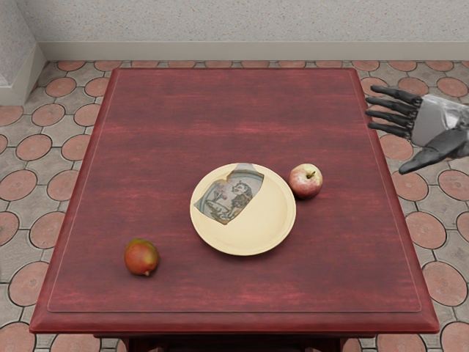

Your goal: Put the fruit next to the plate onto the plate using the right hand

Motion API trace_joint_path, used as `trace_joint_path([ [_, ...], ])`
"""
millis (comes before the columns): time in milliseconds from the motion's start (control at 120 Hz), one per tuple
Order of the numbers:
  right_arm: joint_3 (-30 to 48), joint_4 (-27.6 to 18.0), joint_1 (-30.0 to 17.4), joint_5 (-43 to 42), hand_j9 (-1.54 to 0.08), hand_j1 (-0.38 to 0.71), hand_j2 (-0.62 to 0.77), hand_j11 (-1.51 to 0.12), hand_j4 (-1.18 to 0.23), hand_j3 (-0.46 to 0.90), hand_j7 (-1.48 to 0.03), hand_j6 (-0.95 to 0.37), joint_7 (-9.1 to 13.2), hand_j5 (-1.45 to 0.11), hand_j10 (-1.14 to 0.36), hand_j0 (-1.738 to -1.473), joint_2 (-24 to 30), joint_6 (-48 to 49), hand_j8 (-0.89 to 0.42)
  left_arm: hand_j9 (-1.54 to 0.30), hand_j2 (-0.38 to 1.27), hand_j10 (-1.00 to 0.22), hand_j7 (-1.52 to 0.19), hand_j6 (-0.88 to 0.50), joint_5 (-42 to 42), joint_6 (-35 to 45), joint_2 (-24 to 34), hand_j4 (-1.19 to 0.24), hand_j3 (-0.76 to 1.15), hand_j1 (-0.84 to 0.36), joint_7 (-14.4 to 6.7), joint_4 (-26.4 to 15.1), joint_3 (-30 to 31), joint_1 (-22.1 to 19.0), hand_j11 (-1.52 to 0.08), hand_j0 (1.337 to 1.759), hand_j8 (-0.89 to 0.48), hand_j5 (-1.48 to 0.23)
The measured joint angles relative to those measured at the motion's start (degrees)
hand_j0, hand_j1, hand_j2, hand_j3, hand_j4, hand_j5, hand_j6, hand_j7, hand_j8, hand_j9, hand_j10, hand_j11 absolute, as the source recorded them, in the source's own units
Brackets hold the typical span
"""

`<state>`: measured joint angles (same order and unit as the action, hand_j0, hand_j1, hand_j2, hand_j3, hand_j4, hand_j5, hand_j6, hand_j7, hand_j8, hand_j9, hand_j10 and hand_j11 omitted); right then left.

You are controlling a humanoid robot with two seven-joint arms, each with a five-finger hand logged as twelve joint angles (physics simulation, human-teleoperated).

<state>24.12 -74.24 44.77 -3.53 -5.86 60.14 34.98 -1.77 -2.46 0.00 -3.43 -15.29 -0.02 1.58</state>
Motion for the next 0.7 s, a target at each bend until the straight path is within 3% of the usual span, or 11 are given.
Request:
trace_joint_path([
  [108,1.05,-0.29,0.35,-0.15,-0.04,-0.32,0.00,-0.04,-0.03,0.00,-0.04,-0.03,2.99,-0.04,-0.03,-1.658,-1.73,0.01,-0.03,0.00,0.00,0.00,0.00,0.00,0.00,0.00,0.00,0.00,0.00,0.35,0.00,0.00,0.00,0.00,0.00,1.658,0.00,0.00],
  [175,1.96,-1.01,0.65,-2.12,-0.04,-0.32,0.00,-0.04,-0.03,0.00,-0.04,-0.03,7.15,-0.04,-0.03,-1.658,-2.97,0.01,-0.03,0.00,0.00,0.00,0.00,0.00,0.00,0.00,0.00,0.00,0.00,0.35,0.00,0.00,0.00,0.00,0.00,1.658,0.00,0.00],
  [283,3.23,-1.82,4.29,-14.91,-0.04,-0.32,0.00,-0.04,-0.03,0.00,-0.04,-0.03,11.64,-0.04,-0.03,-1.658,-5.66,0.02,-0.03,0.00,0.00,0.00,0.00,0.00,0.00,0.00,0.00,0.00,0.00,0.35,0.00,0.00,0.00,0.00,0.00,1.658,0.00,0.00],
  [442,3.43,-2.51,7.68,-34.36,-0.04,-0.31,0.00,-0.04,-0.03,0.00,-0.04,-0.03,14.16,-0.04,-0.03,-1.658,-11.50,-10.74,-0.03,0.00,0.00,0.00,0.00,0.00,0.00,0.00,0.00,0.00,0.00,0.35,0.00,0.00,0.00,0.00,0.00,1.658,0.00,0.00],
  [567,2.67,-2.44,8.39,-46.36,-0.06,-0.30,-0.01,-0.06,-0.05,0.00,-0.06,-0.05,22.77,-0.06,-0.05,-1.658,-18.71,-22.11,-0.05,0.00,0.00,0.00,0.00,0.00,0.01,0.00,0.00,0.00,0.00,0.35,0.00,0.00,0.01,0.00,0.00,1.658,0.00,0.00],
  [700,0.25,-3.36,8.54,-53.59,-0.07,-0.29,-0.01,-0.07,-0.06,0.00,-0.07,-0.06,26.43,-0.07,-0.06,-1.658,-21.43,-28.00,-0.06,0.00,0.00,0.00,0.00,0.00,0.01,0.00,0.00,0.00,0.00,0.35,0.00,0.00,0.01,0.00,0.00,1.658,0.00,0.00],
])
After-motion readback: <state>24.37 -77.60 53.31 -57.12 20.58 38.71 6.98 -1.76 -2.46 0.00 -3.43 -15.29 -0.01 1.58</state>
